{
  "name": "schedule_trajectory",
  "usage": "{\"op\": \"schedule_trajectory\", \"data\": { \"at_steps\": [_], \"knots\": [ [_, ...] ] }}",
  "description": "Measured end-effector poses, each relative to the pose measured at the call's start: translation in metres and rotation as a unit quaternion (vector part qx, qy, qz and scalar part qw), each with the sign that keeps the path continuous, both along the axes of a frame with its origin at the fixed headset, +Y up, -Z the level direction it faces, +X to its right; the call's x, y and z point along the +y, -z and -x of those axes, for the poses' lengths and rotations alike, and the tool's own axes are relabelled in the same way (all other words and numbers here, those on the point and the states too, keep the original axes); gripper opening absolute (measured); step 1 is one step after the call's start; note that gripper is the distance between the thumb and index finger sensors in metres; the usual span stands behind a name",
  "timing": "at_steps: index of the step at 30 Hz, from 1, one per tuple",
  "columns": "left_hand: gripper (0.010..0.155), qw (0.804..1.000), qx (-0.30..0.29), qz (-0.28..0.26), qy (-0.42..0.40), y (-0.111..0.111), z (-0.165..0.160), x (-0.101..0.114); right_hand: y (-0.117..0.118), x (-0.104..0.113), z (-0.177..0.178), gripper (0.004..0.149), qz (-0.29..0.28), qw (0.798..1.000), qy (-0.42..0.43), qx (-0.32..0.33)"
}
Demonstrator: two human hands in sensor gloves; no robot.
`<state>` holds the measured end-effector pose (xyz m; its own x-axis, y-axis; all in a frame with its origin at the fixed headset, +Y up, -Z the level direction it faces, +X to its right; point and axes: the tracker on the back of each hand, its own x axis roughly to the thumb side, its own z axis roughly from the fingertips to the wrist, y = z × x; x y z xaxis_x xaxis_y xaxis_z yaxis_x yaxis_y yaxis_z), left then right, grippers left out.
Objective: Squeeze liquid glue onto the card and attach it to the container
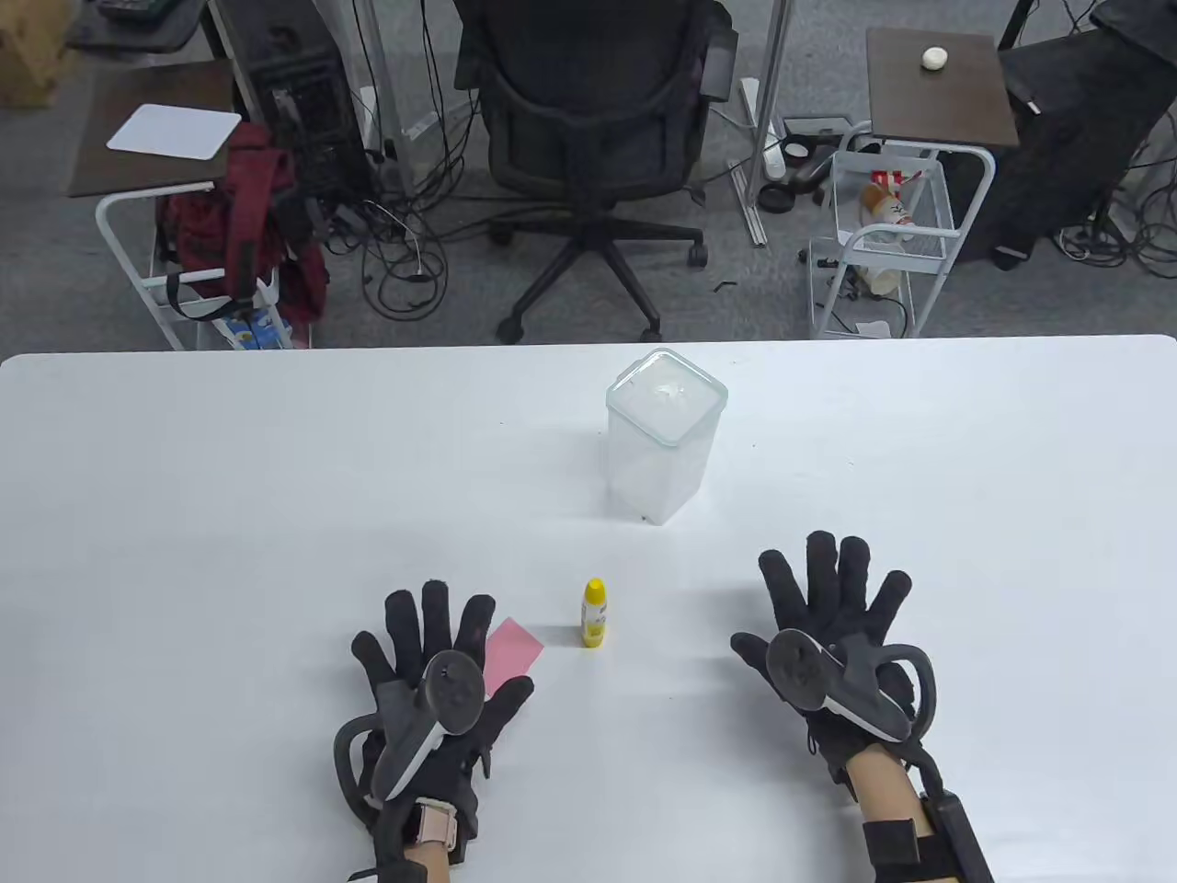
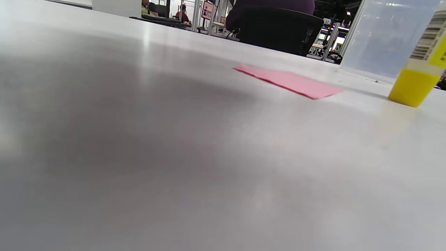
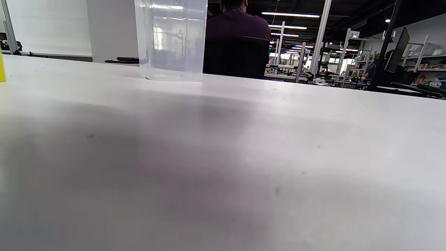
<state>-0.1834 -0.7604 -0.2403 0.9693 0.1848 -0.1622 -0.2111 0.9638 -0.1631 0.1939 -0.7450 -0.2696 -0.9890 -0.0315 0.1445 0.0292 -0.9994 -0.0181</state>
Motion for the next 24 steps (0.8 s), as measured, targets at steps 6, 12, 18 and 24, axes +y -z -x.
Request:
{"op": "schedule_trajectory", "data": {
  "at_steps": [6, 12, 18, 24],
  "knots": [
    [0.091, 1.0, 0.0, 0.003, -0.006, -0.0005, 0.0003, -0.0005, -0.0013, -0.0016, 0.0021, 0.087, 0.003, 1.0, -0.011, 0.004],
    [0.091, 1.0, -0.001, 0.002, -0.012, -0.0006, 0.0009, -0.0006, -0.0041, -0.0024, 0.0037, 0.087, -0.002, 1.0, -0.018, 0.009],
    [0.09, 1.0, 0.0, 0.006, -0.022, -0.001, 0.0014, -0.0007, -0.0055, -0.0059, 0.0066, 0.087, 0.003, 1.0, -0.022, 0.018],
    [0.09, 0.999, 0.004, 0.007, -0.037, -0.0026, 0.005, -0.0007, -0.0086, -0.0047, 0.0078, 0.087, -0.001, 1.0, -0.001, 0.03]
  ]
}}
